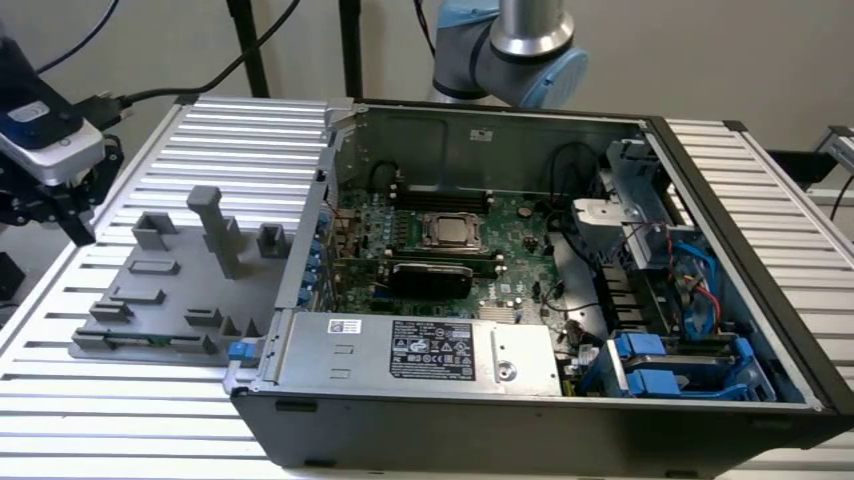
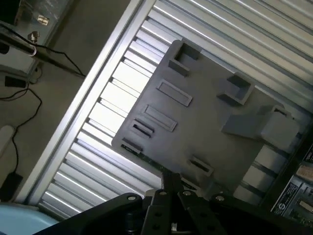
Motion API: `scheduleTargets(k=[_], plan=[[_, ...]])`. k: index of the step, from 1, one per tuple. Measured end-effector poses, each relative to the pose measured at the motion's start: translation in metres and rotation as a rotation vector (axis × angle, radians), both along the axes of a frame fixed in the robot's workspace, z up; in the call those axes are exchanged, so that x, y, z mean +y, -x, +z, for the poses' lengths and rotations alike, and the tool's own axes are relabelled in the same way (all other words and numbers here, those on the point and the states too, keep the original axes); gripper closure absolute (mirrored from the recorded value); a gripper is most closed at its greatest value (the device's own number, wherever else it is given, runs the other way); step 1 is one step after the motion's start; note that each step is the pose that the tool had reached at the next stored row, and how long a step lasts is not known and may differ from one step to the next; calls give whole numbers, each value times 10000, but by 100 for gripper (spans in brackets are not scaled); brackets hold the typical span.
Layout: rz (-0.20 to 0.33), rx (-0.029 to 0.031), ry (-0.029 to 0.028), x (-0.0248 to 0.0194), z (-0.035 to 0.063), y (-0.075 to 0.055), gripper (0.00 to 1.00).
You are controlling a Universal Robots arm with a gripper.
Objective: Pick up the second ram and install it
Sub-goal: 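Pick up the second ram and move it above second insertion slot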
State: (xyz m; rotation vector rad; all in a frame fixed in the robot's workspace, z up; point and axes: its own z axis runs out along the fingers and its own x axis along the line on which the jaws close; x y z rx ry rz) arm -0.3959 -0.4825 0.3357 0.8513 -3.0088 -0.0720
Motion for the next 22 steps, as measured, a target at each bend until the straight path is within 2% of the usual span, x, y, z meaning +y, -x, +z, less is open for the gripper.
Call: scheduleTargets(k=[2,4,11,14,17,22], plan=[[352,-1,30,0,-7,1,89],[652,1,92,1,-9,1,89],[1603,8,440,0,-13,1,89],[2040,6,560,0,-18,0,89],[2520,1,627,0,-24,0,89],[3432,-22,672,0,-44,0,89]])
